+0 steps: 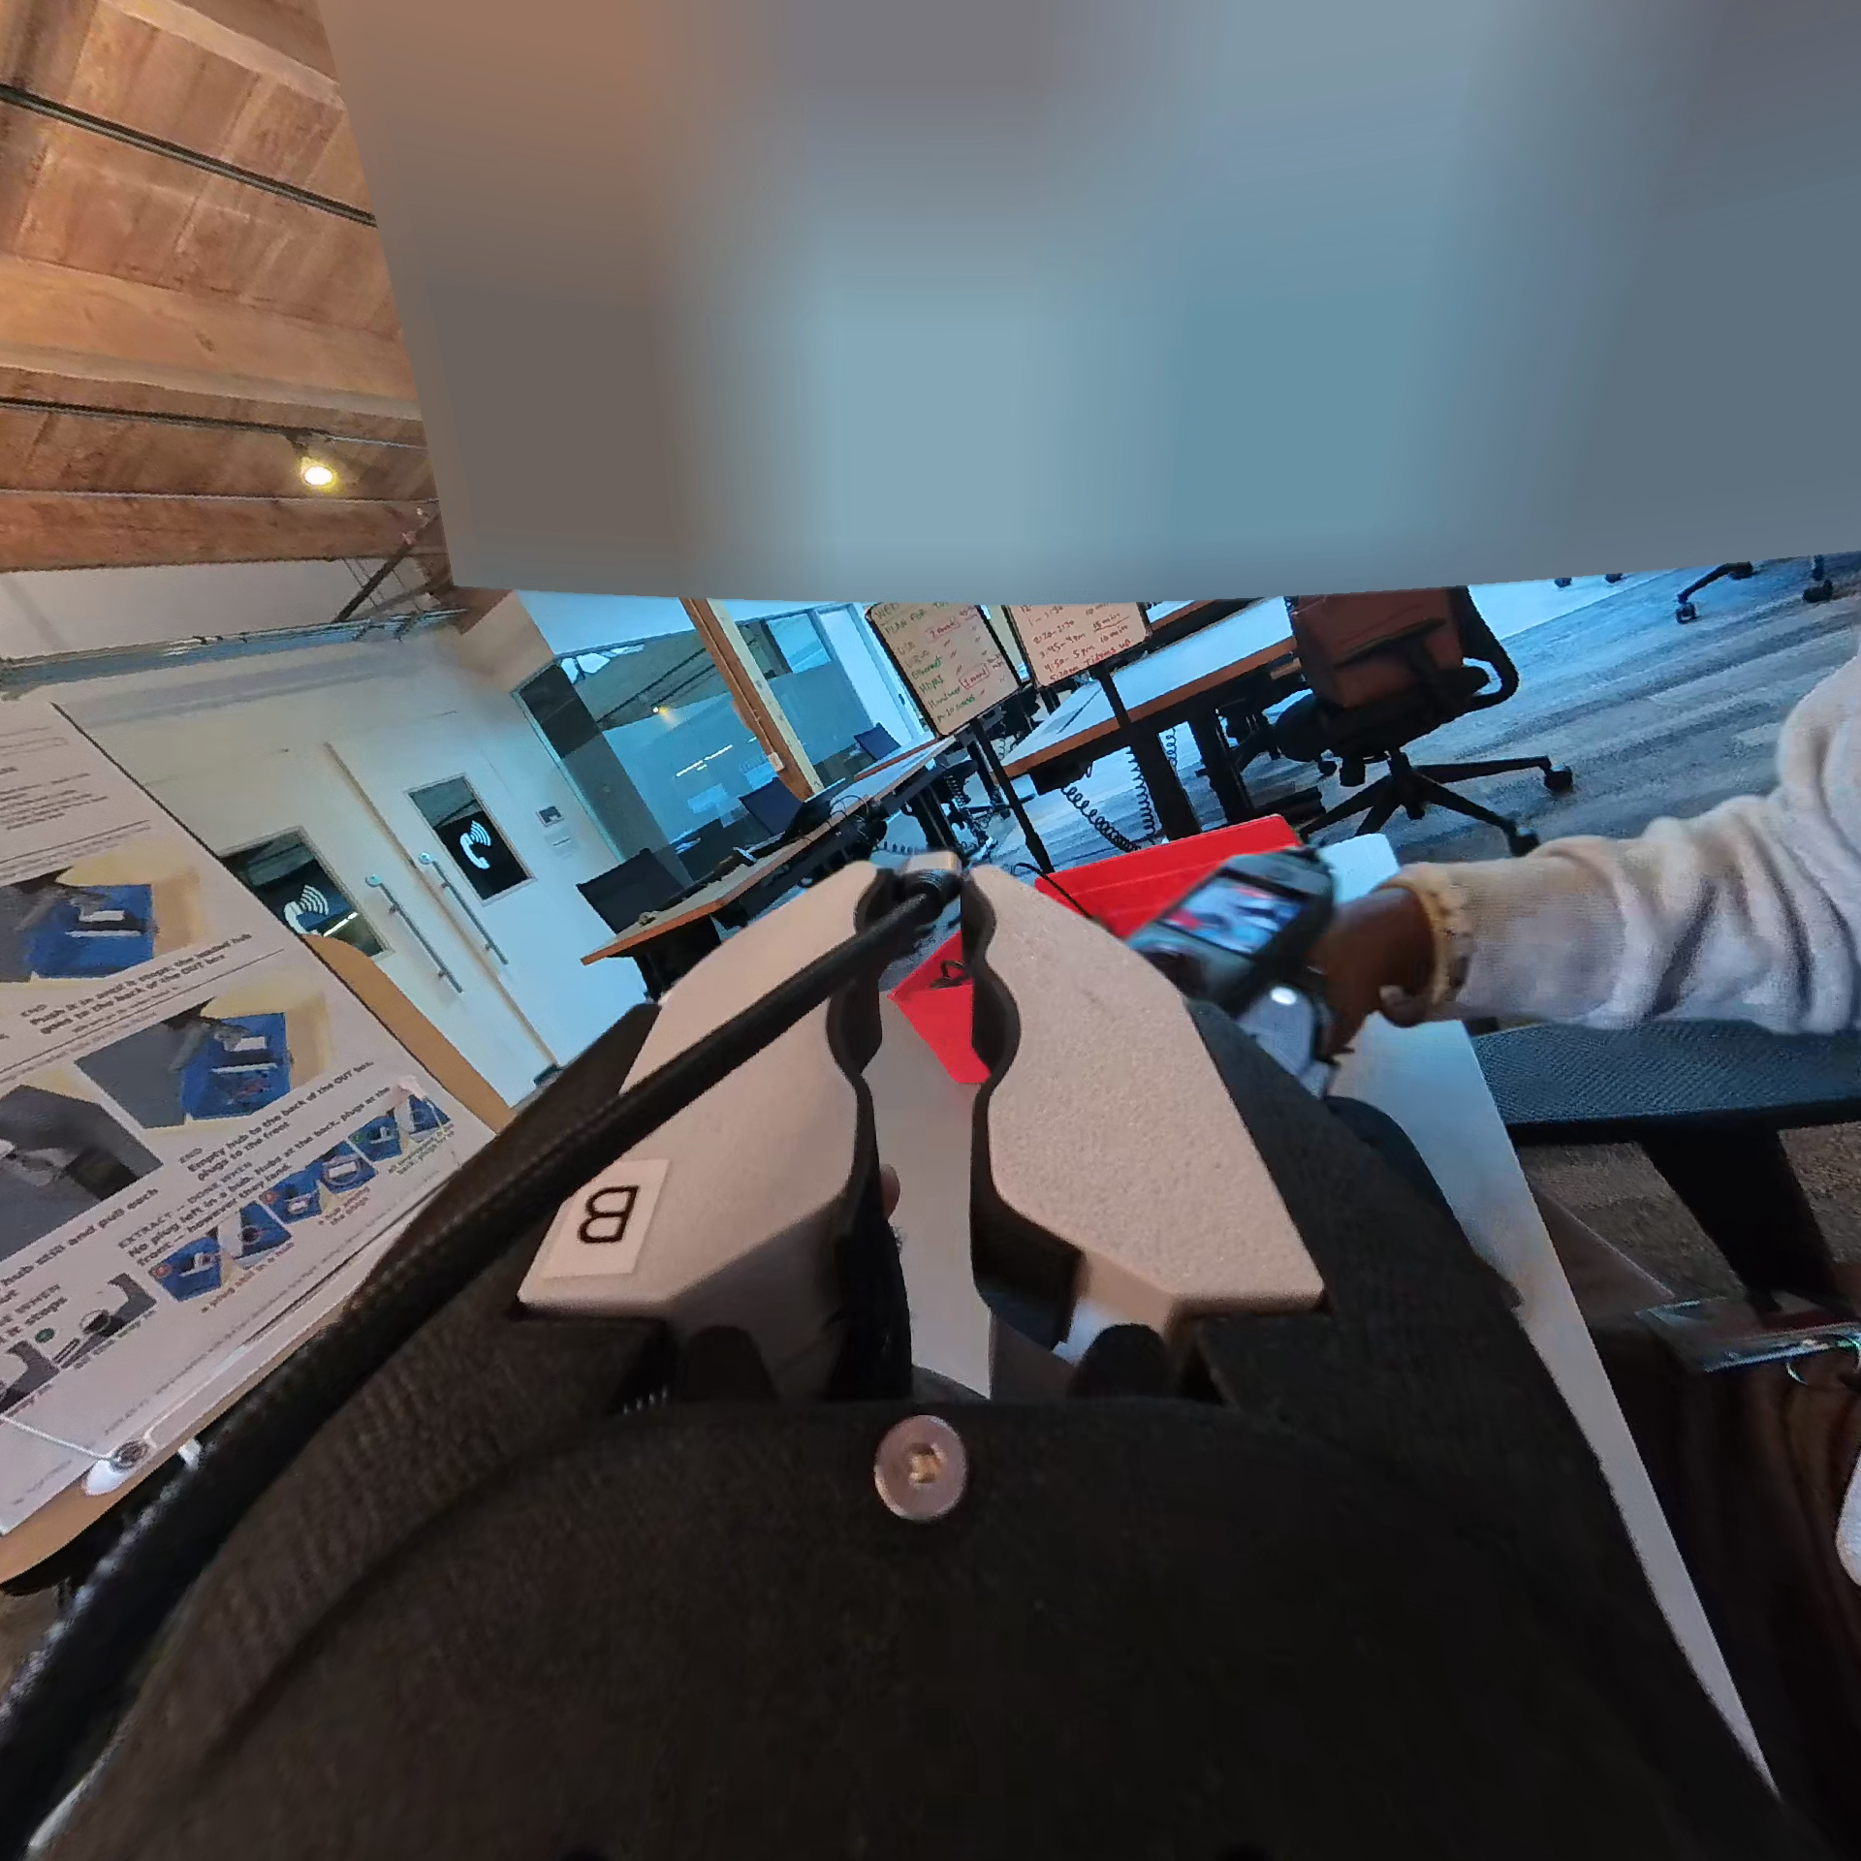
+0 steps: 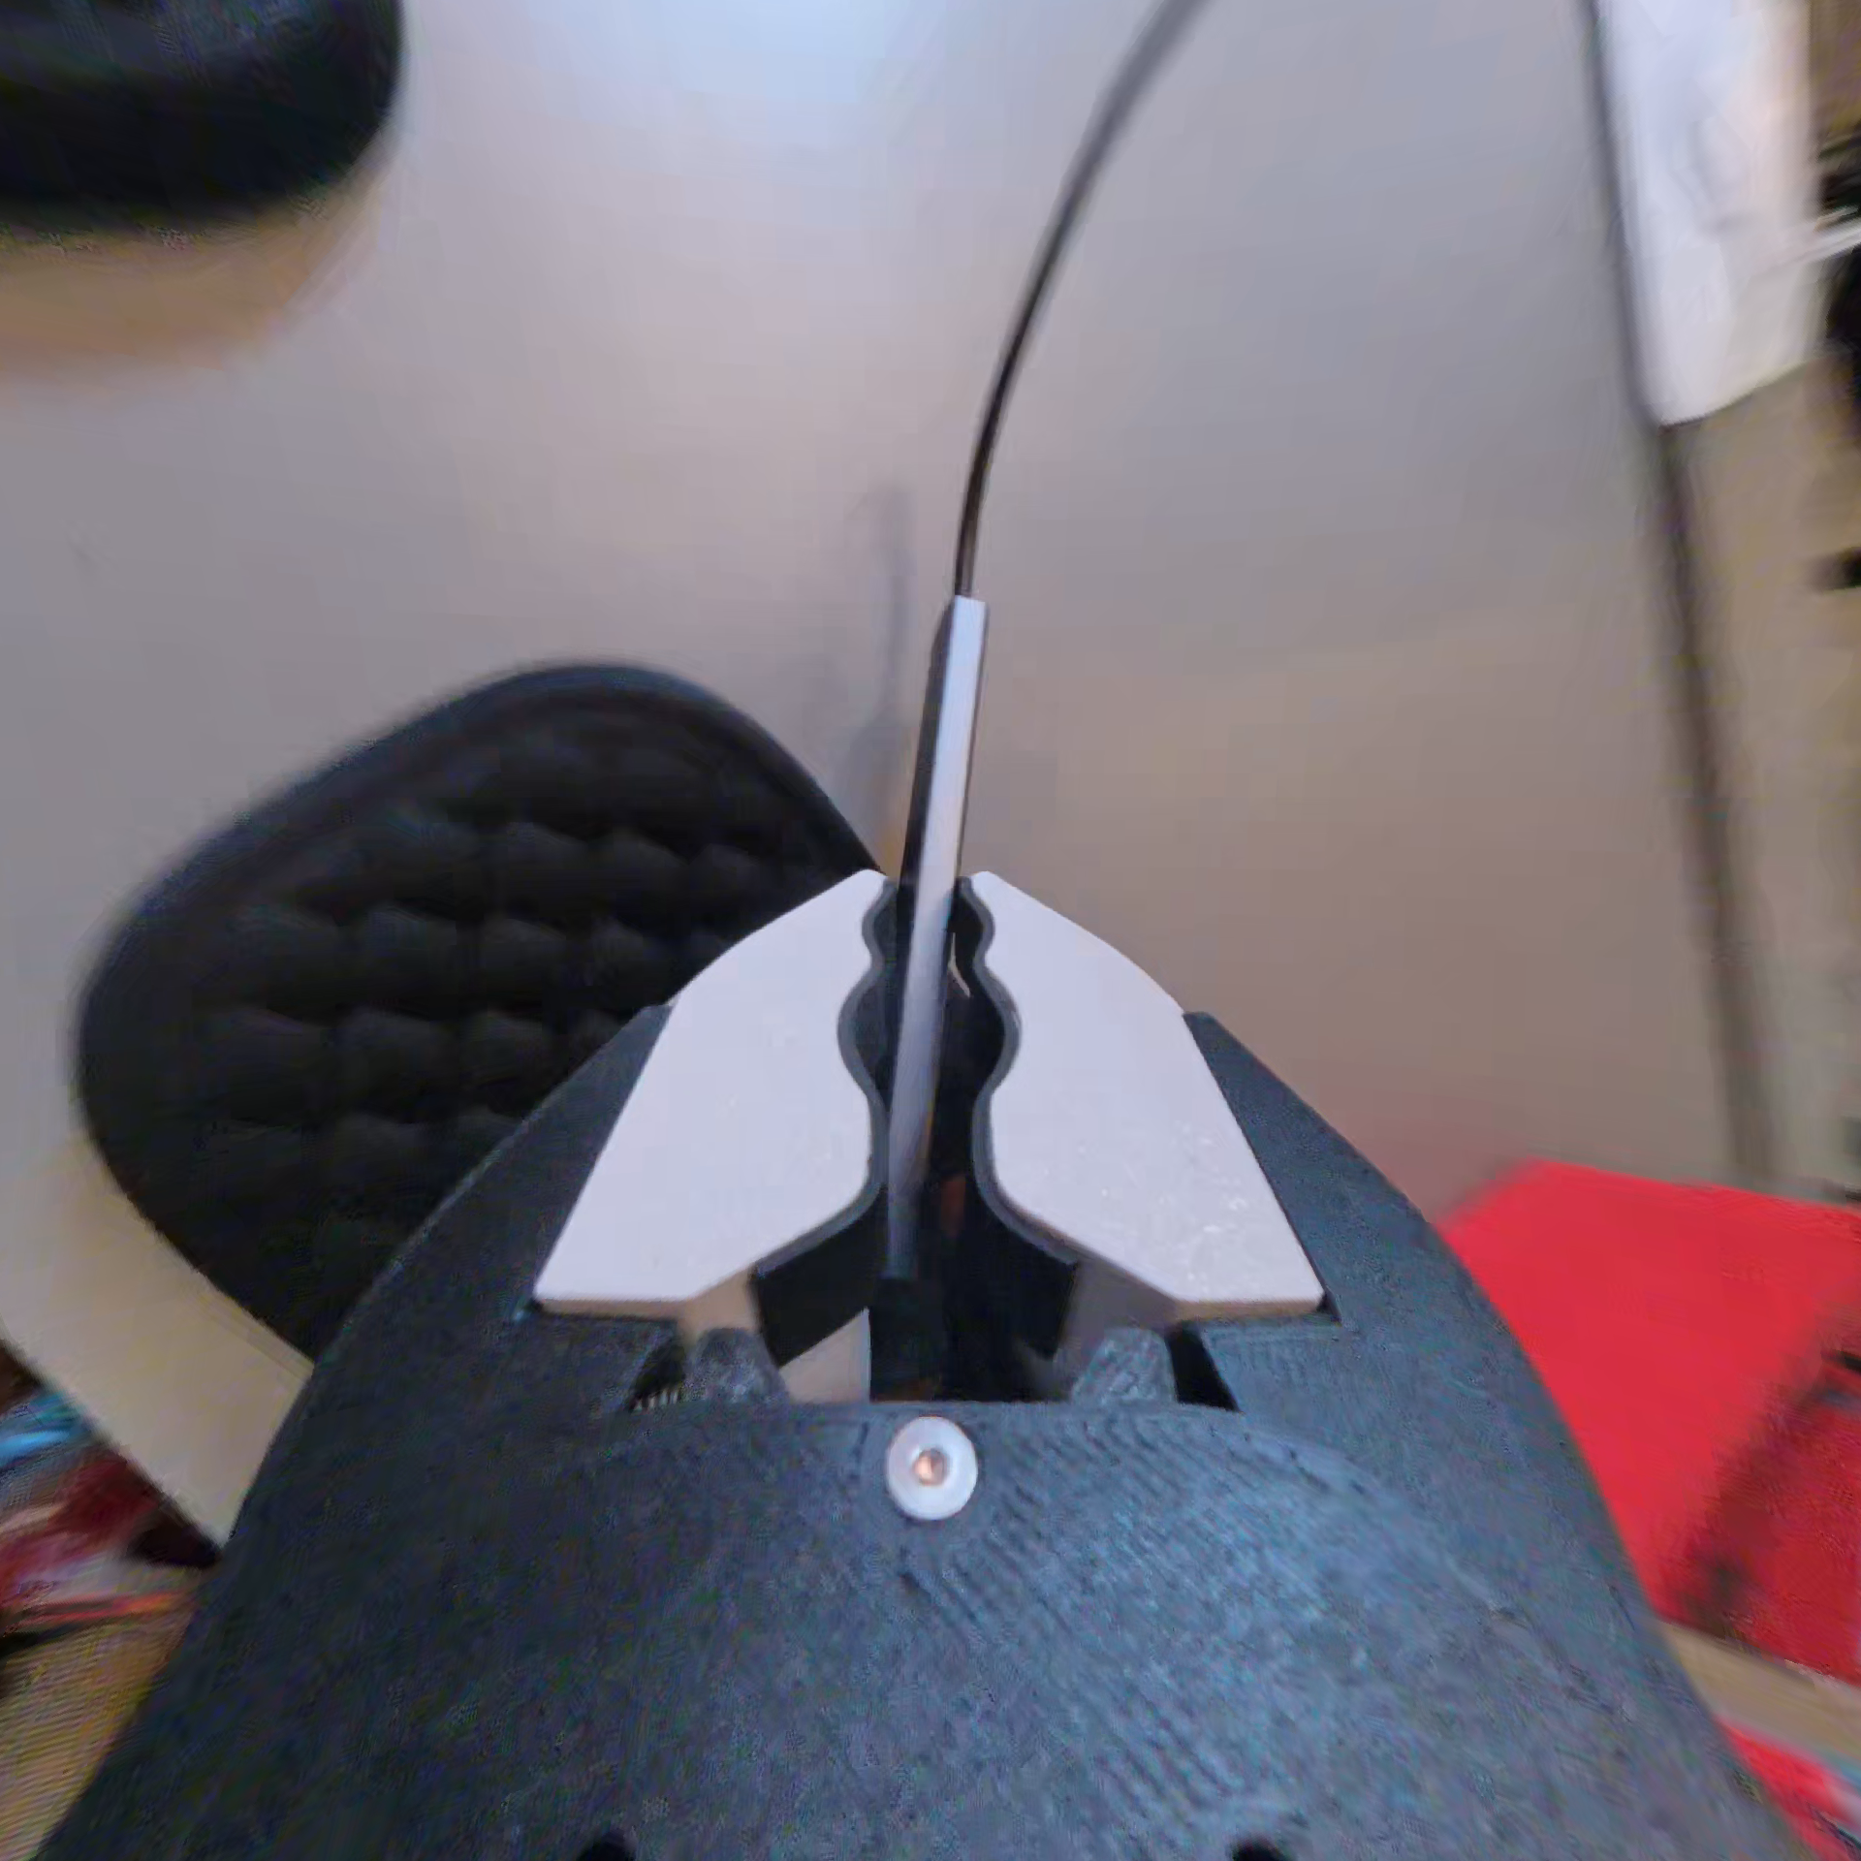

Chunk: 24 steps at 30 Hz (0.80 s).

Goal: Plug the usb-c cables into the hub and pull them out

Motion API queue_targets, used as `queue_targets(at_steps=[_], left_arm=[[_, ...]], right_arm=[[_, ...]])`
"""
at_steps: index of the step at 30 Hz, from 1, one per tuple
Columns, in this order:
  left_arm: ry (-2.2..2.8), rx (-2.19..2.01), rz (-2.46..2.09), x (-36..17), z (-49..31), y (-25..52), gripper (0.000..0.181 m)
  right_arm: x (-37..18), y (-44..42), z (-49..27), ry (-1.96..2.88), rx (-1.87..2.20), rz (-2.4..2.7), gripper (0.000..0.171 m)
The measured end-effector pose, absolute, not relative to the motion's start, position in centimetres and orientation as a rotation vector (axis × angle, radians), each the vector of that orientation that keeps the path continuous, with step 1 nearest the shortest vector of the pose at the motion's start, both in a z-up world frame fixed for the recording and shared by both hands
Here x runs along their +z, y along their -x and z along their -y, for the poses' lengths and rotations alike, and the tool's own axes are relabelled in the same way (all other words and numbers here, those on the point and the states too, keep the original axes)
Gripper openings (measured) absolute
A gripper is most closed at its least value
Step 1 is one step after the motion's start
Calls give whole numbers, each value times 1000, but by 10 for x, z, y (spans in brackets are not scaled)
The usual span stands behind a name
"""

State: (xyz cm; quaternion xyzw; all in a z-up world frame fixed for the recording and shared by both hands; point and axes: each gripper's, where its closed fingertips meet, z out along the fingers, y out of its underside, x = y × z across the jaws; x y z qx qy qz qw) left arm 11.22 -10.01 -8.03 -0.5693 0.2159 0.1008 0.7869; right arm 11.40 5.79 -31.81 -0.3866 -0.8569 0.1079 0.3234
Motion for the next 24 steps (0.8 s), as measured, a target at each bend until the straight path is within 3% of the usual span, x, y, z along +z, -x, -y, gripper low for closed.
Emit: queue_targets(at_steps=[2,18,20,24], left_arm=[[1218,211,-471,-80,100,-114,13],[1239,208,-495,-84,95,-121,13],[1264,213,-482,-88,91,-118,13],[1280,215,-462,-93,86,-114,13]], right_arm=[[-322,-128,-56,927,158,2254,9],[-335,-160,-70,1361,416,2468,9],[-329,-153,-58,1498,755,2398,8],[-265,-130,-23,1744,1902,1893,9]])
